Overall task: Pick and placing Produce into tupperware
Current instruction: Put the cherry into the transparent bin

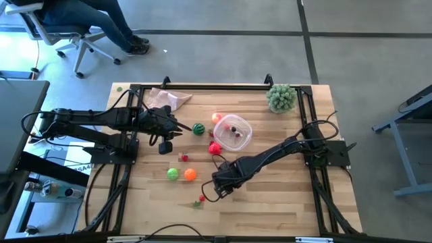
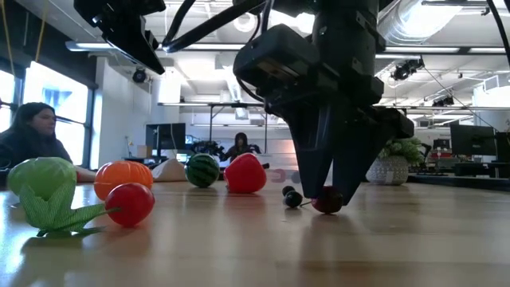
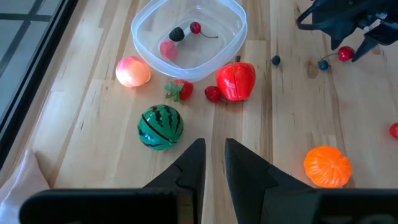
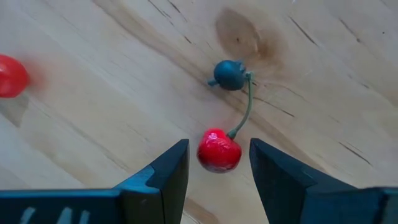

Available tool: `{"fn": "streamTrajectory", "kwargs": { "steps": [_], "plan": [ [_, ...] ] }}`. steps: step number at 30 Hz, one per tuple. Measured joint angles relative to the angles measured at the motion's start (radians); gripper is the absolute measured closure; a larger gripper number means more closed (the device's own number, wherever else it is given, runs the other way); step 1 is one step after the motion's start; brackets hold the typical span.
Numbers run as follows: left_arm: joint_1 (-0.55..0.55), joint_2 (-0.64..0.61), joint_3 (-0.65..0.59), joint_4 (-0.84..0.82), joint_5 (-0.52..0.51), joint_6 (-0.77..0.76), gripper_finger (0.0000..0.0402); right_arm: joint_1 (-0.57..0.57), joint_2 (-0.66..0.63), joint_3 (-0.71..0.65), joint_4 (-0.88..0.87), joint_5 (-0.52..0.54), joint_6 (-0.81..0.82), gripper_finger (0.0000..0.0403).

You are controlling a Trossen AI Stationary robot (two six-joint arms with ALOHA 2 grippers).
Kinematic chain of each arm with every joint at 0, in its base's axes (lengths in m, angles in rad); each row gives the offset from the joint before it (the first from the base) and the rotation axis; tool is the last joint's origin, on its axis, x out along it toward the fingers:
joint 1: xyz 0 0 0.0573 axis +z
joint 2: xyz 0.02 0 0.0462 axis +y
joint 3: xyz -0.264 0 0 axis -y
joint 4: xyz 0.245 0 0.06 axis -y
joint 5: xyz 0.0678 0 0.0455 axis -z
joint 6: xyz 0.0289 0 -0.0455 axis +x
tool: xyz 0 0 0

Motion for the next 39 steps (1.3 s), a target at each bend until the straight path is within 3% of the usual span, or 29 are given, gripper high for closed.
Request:
{"fn": "streamTrajectory", "kwargs": {
  "steps": [25, 39],
  "plan": [
    [0.0, 0.0, 0.0, 0.0, 0.0, 0.0, 0.035, -0.011, 0.022, 0.003, -0.019, -0.023, -0.071, 0.0243],
    [0.0, 0.0, 0.0, 0.0, 0.0, 0.0, 0.035, -0.016, 0.024, 0.001, -0.027, -0.026, -0.079, 0.0288]
  ]
}}
